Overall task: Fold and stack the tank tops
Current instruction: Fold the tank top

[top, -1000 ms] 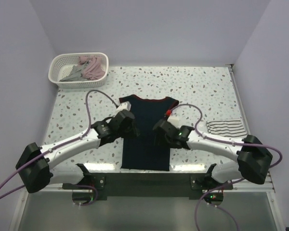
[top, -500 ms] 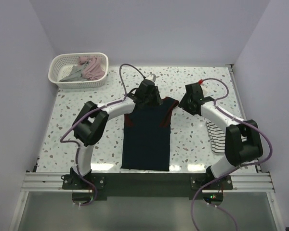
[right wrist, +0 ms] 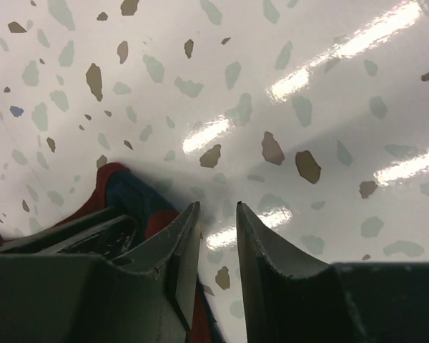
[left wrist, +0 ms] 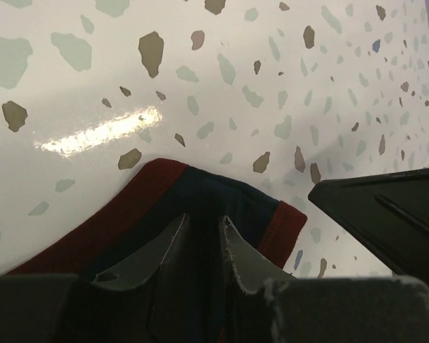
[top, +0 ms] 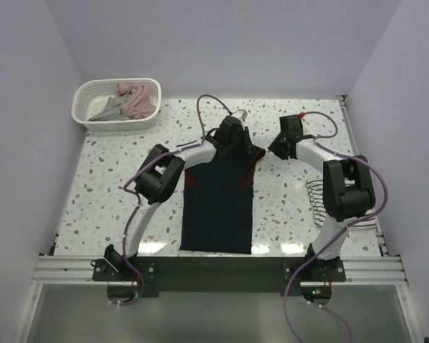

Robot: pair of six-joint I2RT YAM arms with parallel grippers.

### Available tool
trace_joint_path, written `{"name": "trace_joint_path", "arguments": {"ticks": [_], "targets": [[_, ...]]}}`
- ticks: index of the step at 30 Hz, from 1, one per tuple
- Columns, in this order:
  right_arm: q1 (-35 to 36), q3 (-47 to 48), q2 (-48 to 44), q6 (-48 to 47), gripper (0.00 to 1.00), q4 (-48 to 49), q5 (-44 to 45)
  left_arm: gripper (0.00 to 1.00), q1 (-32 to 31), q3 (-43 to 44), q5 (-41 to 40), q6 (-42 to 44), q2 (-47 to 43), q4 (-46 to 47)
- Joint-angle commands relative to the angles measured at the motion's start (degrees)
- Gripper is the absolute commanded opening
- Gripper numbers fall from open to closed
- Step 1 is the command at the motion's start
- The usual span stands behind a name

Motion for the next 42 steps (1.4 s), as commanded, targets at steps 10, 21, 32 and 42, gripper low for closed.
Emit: {"name": "trace_joint_path", "arguments": {"ticks": [10,21,32,42], "targets": [[0.8,3.8,6.1,4.1,0.25,7.8,-9.2,0.25,0.2,3.0,4.9,-1.6,3.4,4.6],[3.5,9.0,8.2,8.2,0.24,8.0,-9.3,0.29,0.6,2.4,3.4,-2.6,0.6,4.2],[3.4,6.3,6.6,8.1,0.24,10.5,-9.4,0.36,3.0,-0.3,2.4,-2.1,-5.1,4.9],[3.3,6.5,5.5,5.5,0.26,10.2,-8.4,0.29,4.4,-4.8,-4.4,-3.5,-11.1,-0.6]]}}
